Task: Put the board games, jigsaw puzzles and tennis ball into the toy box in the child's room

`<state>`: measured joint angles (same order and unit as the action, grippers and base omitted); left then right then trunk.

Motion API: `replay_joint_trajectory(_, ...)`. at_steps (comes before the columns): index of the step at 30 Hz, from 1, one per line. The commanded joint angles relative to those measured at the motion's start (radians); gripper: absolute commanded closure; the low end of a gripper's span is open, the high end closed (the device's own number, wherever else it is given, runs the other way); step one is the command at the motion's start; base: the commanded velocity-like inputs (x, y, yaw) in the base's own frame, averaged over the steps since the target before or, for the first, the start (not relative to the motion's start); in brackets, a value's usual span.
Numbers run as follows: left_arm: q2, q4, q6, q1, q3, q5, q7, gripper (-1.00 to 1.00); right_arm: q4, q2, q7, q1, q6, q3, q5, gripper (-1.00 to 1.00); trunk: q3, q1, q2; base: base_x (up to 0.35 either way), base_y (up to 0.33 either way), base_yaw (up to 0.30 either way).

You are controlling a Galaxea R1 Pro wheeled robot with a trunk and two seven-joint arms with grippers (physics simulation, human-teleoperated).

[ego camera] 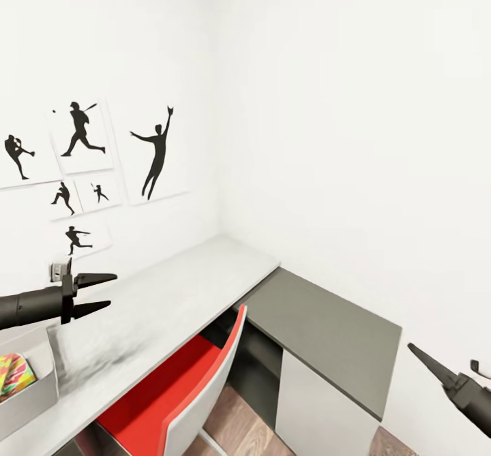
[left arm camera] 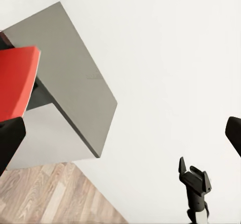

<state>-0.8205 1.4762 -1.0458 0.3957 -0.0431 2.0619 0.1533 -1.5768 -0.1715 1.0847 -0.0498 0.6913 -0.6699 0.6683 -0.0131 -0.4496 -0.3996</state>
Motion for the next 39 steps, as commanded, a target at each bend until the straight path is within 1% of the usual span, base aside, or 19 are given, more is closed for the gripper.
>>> replay_joint_trajectory(1,0.001,-0.001,-0.001,0.002,-0.003,0.011,0.005,-1.00,0.000,-0.001,0.008,-0.005,0.002,-0.004,0.006,-1.00,-0.001,0.000,0.000,0.000,0.000,-0.200)
replay_joint_trajectory(2,0.003,-0.001,-0.001,0.002,-0.005,0.011,-0.004,-1.00,0.000,-0.001,0.023,-0.010,-0.005,-0.013,0.006,-1.00,-0.003,0.000,0.000,0.000,0.000,-0.200)
replay_joint_trajectory(7,0.017,-0.001,-0.001,0.002,-0.009,0.011,-0.023,-1.00,0.008,-0.001,0.045,-0.018,-0.013,-0.042,0.004,-1.00,-0.009,0.000,0.000,0.000,0.000,-0.200)
replay_joint_trajectory(10,0.025,-0.001,-0.001,0.002,-0.011,0.011,-0.027,-1.00,0.011,-0.004,0.051,-0.019,-0.015,-0.052,0.004,-1.00,-0.013,0.000,0.000,0.000,0.000,-0.200)
replay_joint_trajectory(15,0.033,-0.002,-0.001,0.001,-0.019,0.011,-0.030,-1.00,0.012,-0.004,0.053,-0.020,-0.016,-0.057,0.004,-1.00,-0.020,0.000,0.000,0.000,0.000,-0.200)
replay_joint_trajectory(18,0.035,-0.002,-0.001,-0.001,-0.045,0.011,-0.031,-1.00,0.012,-0.005,0.054,-0.020,-0.017,-0.059,0.004,-1.00,-0.024,0.000,0.000,0.000,0.000,-0.201)
replay_joint_trajectory(26,0.039,-0.002,-0.001,-0.006,-0.088,0.011,-0.043,-1.00,0.011,-0.005,0.055,-0.021,-0.016,-0.061,0.005,-1.00,-0.035,0.000,0.000,0.000,0.000,-0.201)
replay_joint_trajectory(29,0.038,-0.003,-0.001,-0.009,-0.118,0.011,-0.045,-1.00,0.011,-0.007,0.055,-0.021,-0.015,-0.062,0.005,-1.00,-0.039,0.000,0.000,0.000,0.000,-0.201)
replay_joint_trajectory(39,0.038,-0.005,-0.001,-0.010,-0.137,0.011,-0.045,-1.00,0.011,-0.005,0.055,-0.021,-0.017,-0.061,0.004,-1.00,-0.052,0.000,0.000,0.000,0.000,-0.200)
